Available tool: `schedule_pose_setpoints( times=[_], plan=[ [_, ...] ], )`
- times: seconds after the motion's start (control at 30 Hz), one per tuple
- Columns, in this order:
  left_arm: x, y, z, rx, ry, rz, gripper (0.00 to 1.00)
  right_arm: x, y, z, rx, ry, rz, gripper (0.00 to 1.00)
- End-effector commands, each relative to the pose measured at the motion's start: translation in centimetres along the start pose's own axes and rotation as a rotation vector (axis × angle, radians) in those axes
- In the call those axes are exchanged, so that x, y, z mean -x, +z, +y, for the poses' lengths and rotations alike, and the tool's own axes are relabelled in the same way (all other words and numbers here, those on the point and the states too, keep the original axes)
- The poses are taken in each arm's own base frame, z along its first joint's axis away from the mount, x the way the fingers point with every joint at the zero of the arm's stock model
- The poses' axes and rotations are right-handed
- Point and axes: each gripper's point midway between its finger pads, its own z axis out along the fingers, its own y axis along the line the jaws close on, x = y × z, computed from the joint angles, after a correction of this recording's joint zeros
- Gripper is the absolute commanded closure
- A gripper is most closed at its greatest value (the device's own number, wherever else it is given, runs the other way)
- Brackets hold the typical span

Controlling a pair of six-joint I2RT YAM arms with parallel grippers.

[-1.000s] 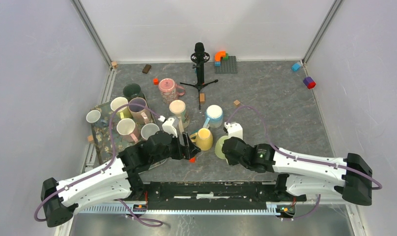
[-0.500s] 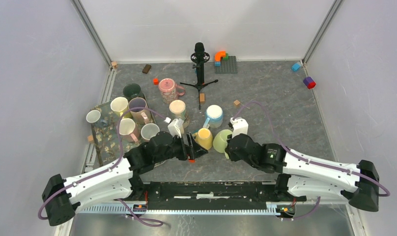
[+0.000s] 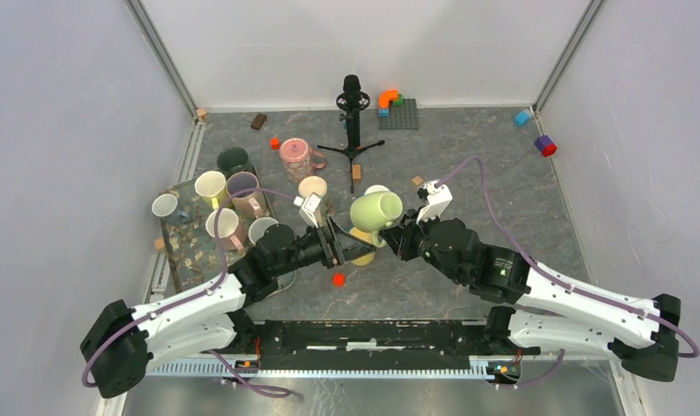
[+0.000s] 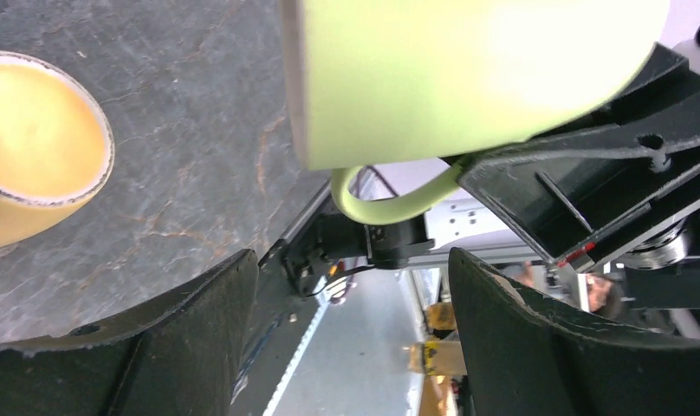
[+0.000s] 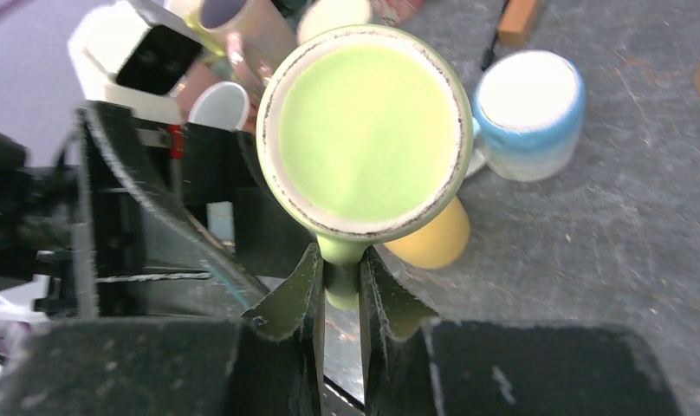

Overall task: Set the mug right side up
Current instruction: Turn over the cup at the center of the board.

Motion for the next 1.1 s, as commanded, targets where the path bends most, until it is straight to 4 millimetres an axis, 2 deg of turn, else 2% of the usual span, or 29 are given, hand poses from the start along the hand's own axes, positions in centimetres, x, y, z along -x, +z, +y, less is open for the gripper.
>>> schedule_pose_setpoints(
  times=[0.0, 0.17, 0.4, 0.67, 0.8, 1.07],
  plan=[
    [1.8, -0.4, -4.1, -0.223, -0.105, -0.054, 0.14, 8.0, -1.4, 5.2, 0.200, 0.127, -0.242, 1.00],
    [3.1, -1.2, -5.9, -0.327, -0.123, -0.095, 0.17, 9.8, -1.7, 7.1, 0.304, 0.182, -0.298, 1.00],
    [4.3, -2.7, -8.2, -0.437, -0.123, -0.138, 0.23, 10.9, -1.8, 9.1, 0.449, 0.259, -0.326, 1.00],
    [6.0, -4.5, -10.0, -0.513, -0.114, -0.193, 0.37, 10.8, -1.5, 9.9, 0.576, 0.331, -0.308, 1.00],
    [6.3, -4.8, -10.6, -0.528, -0.108, -0.186, 0.43, 10.4, -1.4, 10.0, 0.612, 0.354, -0.299, 1.00],
    [6.4, -4.7, -10.9, -0.537, -0.104, -0.178, 0.46, 9.7, -1.4, 10.9, 0.713, 0.390, -0.268, 1.00]
  ],
)
